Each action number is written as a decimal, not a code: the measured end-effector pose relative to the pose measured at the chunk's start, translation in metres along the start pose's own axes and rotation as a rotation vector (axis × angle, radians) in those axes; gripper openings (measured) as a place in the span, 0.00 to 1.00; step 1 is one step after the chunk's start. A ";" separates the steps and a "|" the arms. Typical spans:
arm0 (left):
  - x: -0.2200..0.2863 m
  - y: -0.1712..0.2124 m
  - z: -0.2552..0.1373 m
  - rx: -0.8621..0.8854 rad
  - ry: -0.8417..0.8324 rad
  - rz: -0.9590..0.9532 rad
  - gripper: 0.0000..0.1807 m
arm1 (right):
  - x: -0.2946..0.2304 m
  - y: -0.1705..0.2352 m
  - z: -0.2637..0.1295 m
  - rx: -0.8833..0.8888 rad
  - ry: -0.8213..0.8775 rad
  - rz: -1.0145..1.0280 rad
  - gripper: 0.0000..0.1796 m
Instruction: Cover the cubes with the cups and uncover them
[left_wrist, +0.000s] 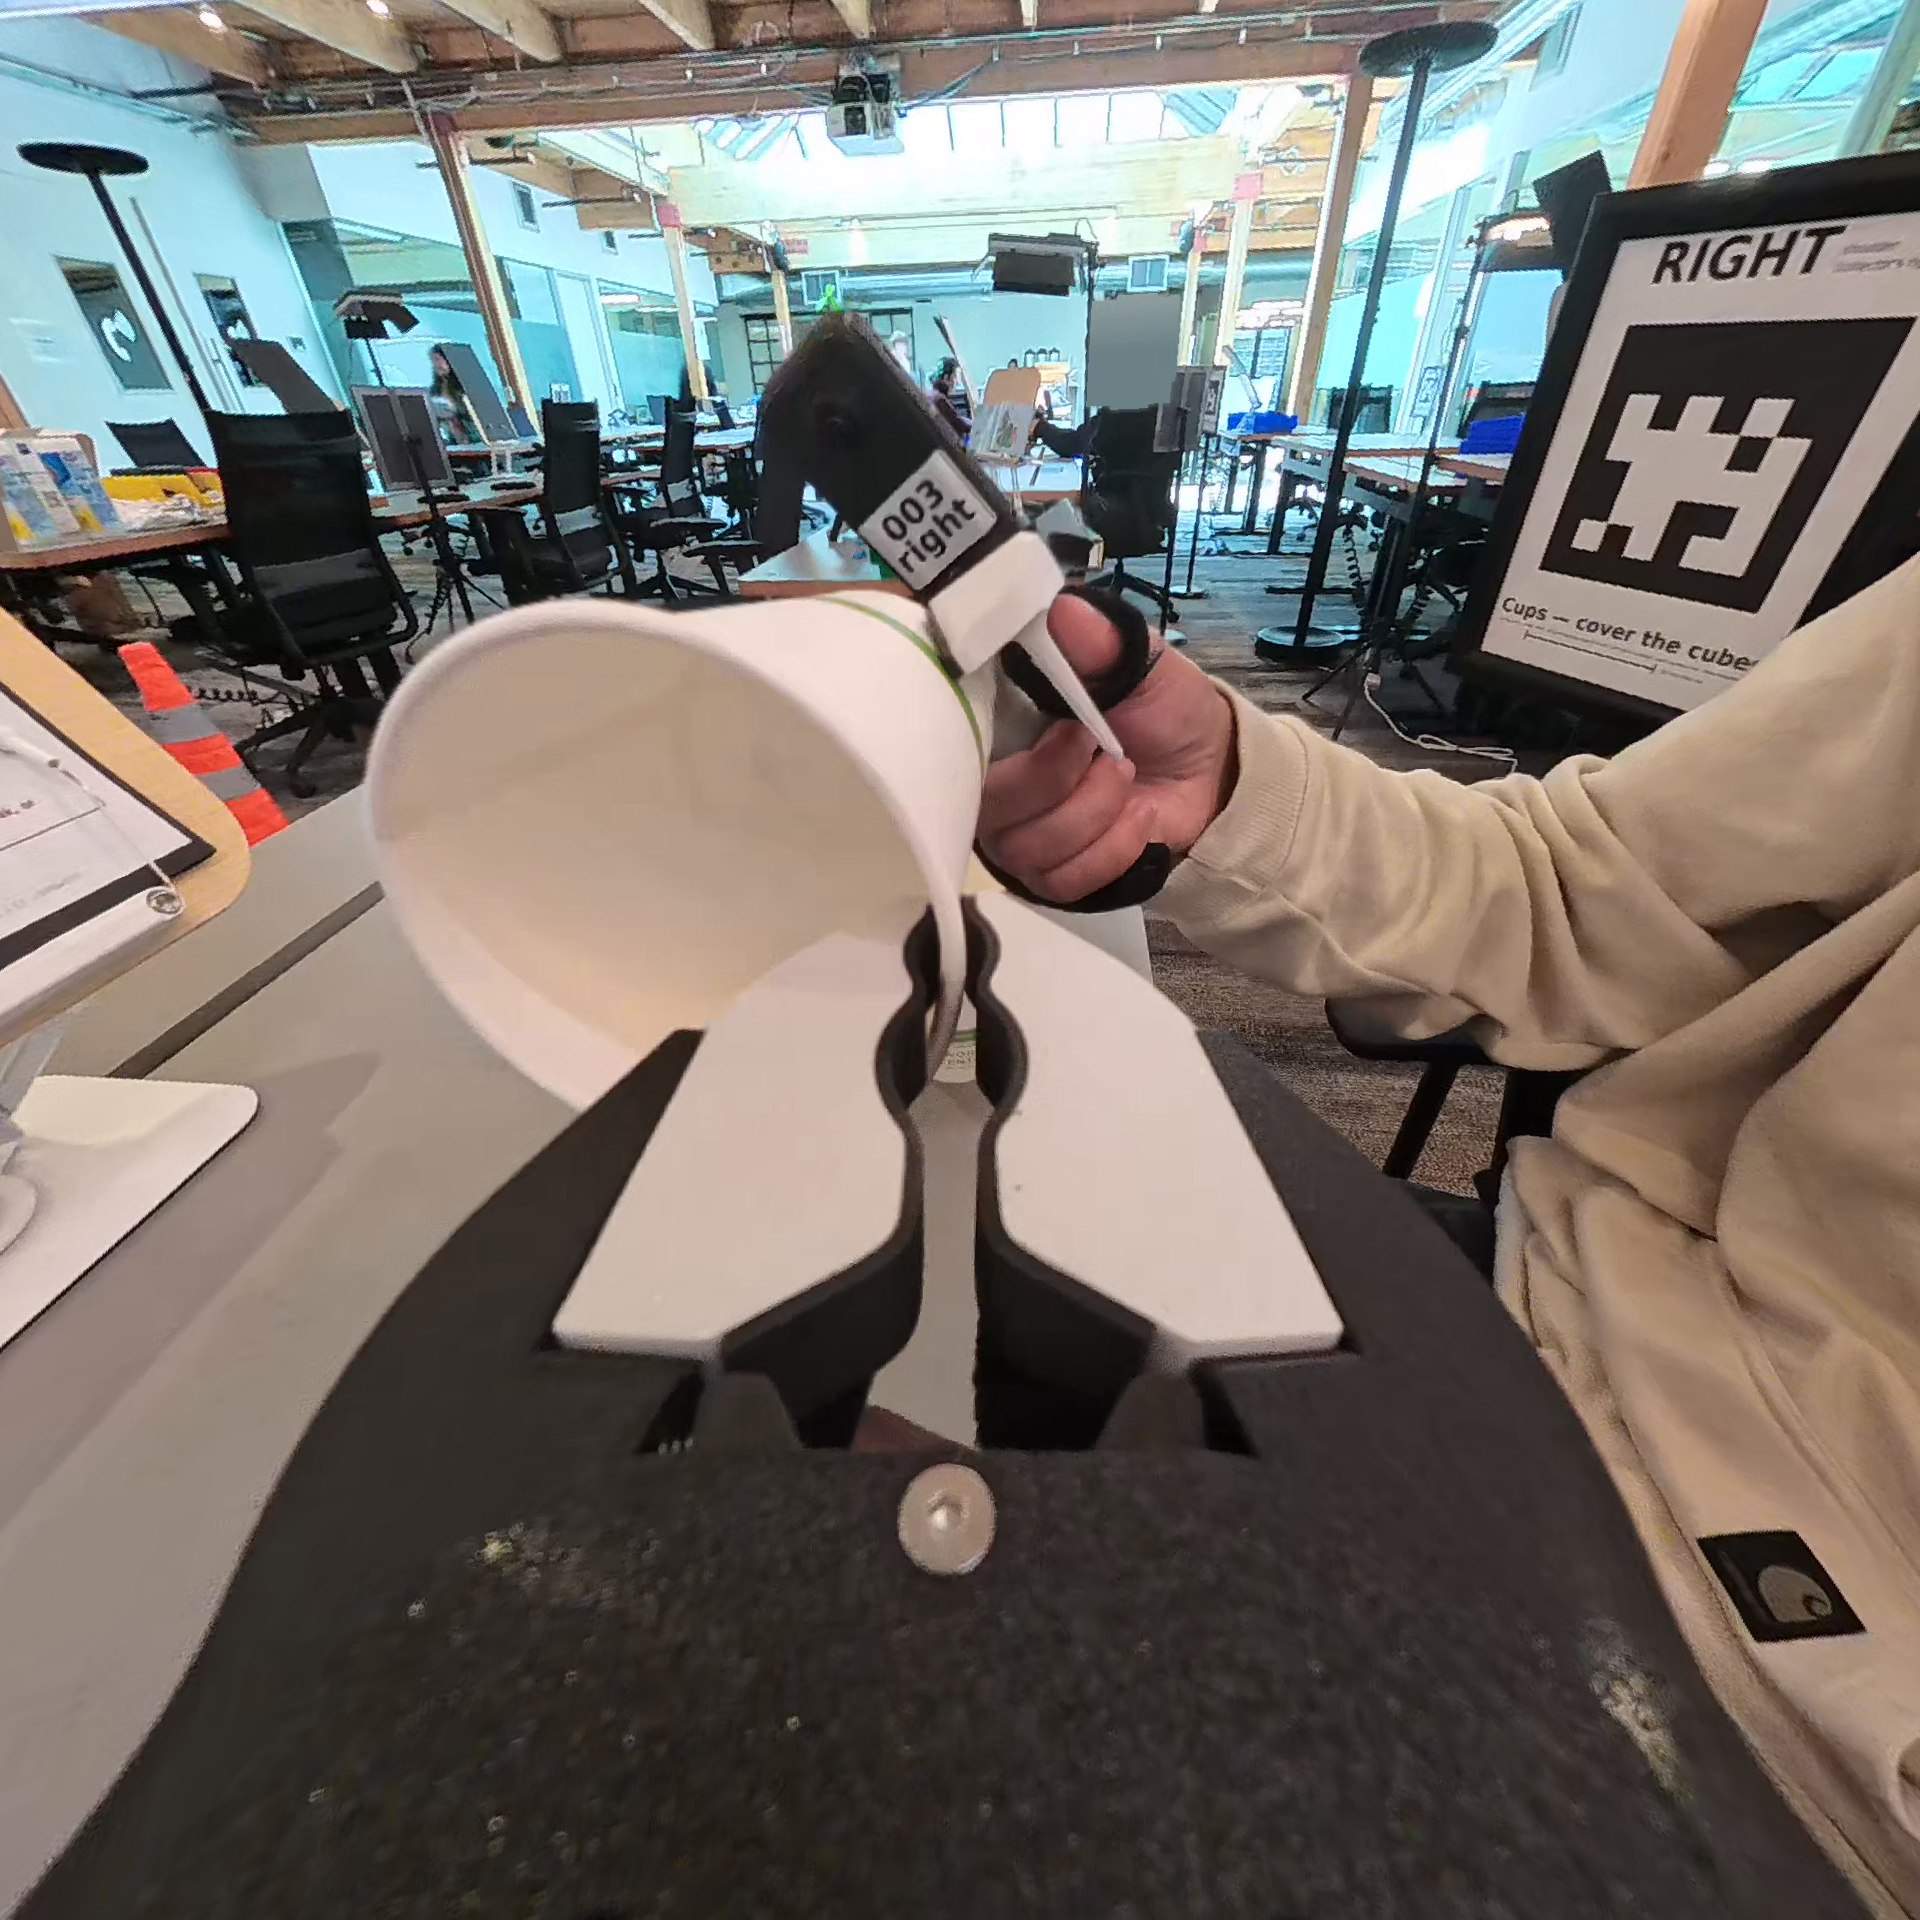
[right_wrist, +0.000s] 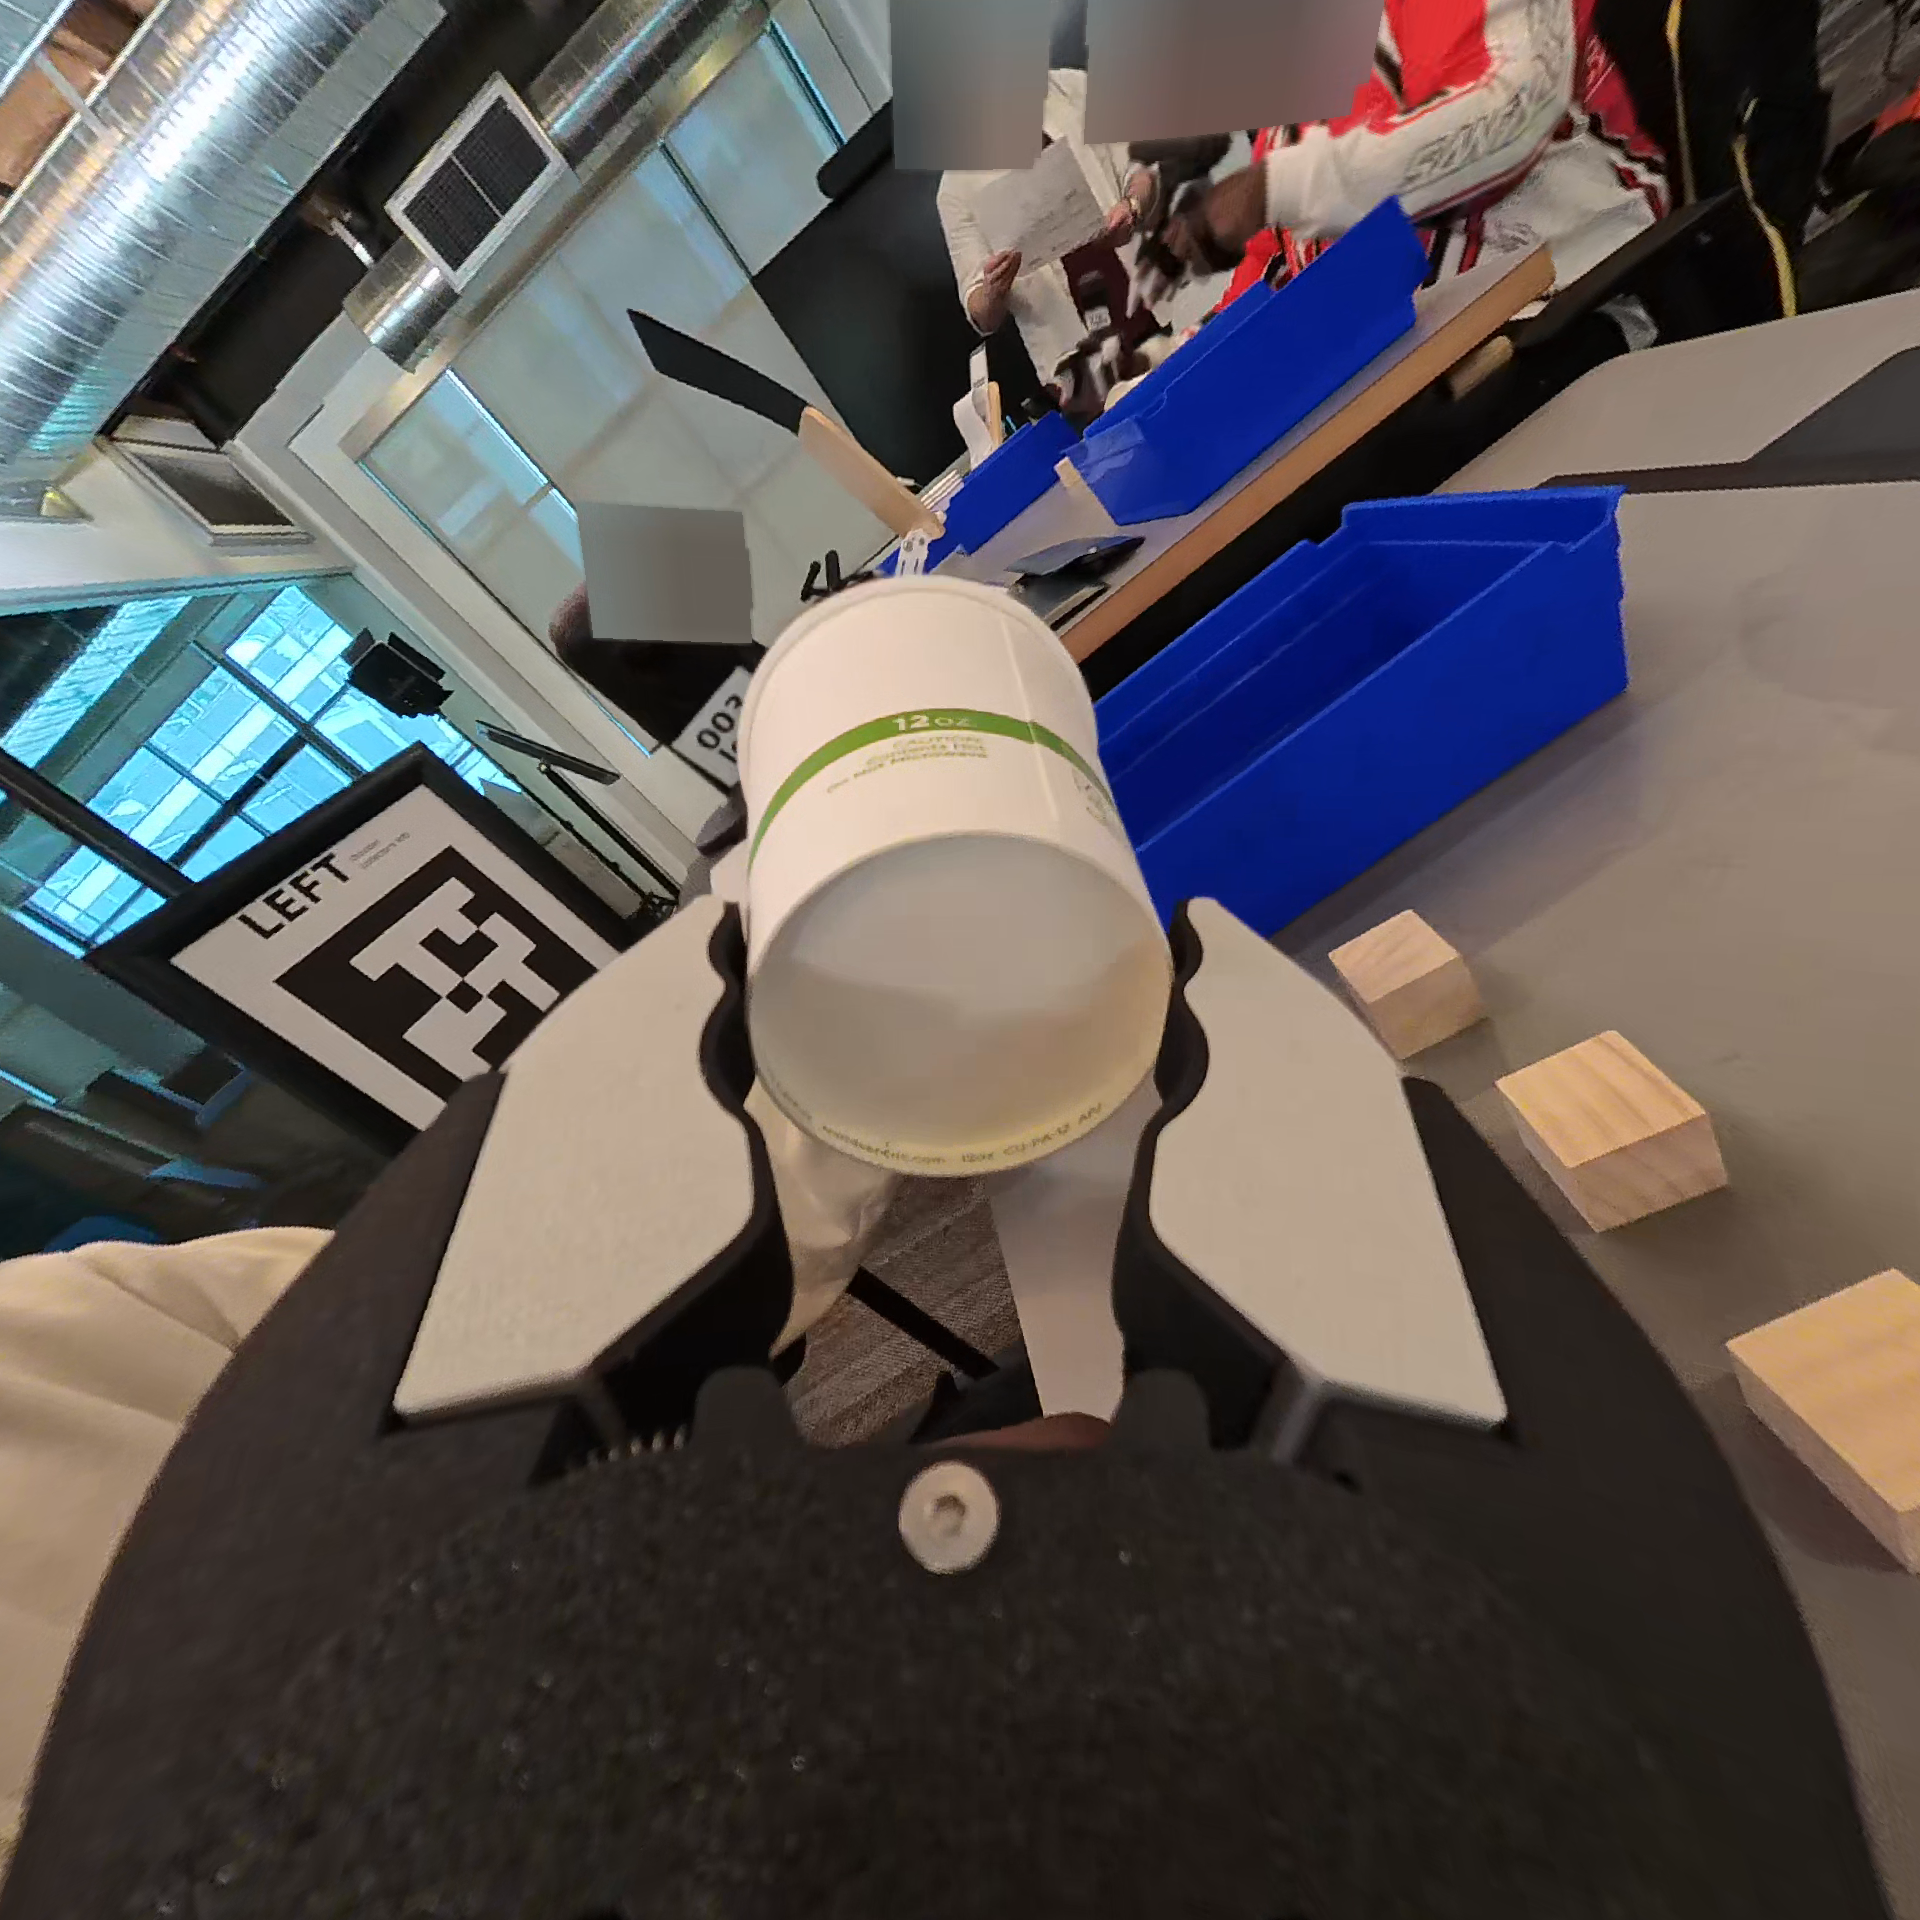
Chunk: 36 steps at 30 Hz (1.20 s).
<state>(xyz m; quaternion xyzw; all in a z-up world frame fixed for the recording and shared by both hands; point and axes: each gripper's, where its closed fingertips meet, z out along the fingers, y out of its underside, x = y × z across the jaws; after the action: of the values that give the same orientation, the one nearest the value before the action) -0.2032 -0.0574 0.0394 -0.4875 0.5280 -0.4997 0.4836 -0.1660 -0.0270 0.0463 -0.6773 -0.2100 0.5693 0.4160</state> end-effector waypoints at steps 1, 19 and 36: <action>0.001 0.002 -0.001 -0.017 0.007 -0.006 0.02 | 0.000 0.003 0.000 -0.016 -0.004 -0.001 0.43; -0.003 0.031 -0.022 -0.374 0.090 -0.026 0.00 | 0.009 0.031 -0.044 -0.546 0.414 -0.926 0.46; 0.027 0.035 0.003 -0.440 0.240 0.025 0.00 | 0.011 0.063 0.014 -0.946 0.031 -0.513 0.48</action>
<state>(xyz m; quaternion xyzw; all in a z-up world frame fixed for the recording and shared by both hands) -0.2025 -0.0836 0.0039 -0.5117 0.6837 -0.4209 0.3059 -0.1881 -0.0494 -0.0109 -0.7260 -0.5962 0.2826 0.1941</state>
